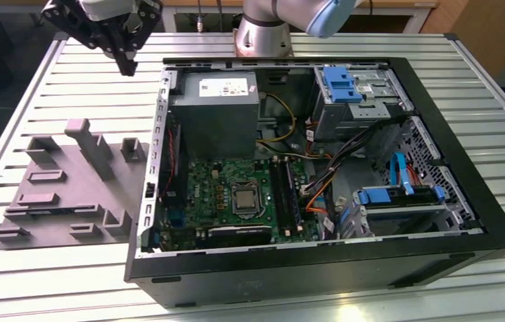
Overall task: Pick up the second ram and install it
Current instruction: 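Reach for the second ram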
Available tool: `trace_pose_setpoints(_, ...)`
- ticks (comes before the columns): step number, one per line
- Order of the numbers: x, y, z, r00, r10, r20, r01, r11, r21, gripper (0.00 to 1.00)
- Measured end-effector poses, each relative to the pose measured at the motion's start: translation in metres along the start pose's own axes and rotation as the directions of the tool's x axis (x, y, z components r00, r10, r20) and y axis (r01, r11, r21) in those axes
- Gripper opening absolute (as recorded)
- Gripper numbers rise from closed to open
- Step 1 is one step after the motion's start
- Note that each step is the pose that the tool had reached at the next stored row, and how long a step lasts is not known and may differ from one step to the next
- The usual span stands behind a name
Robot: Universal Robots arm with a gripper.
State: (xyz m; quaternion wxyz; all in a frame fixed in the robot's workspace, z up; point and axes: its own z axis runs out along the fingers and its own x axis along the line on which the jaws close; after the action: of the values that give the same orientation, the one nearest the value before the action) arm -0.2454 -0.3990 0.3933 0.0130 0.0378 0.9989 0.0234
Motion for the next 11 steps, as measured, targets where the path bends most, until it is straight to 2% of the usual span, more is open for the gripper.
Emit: trace_pose_setpoints(11, 0.0034, -0.0003, -0.0001, 1.0, 0.0, -0.0001, 0.0, 1.0, -0.0008, 0.11)
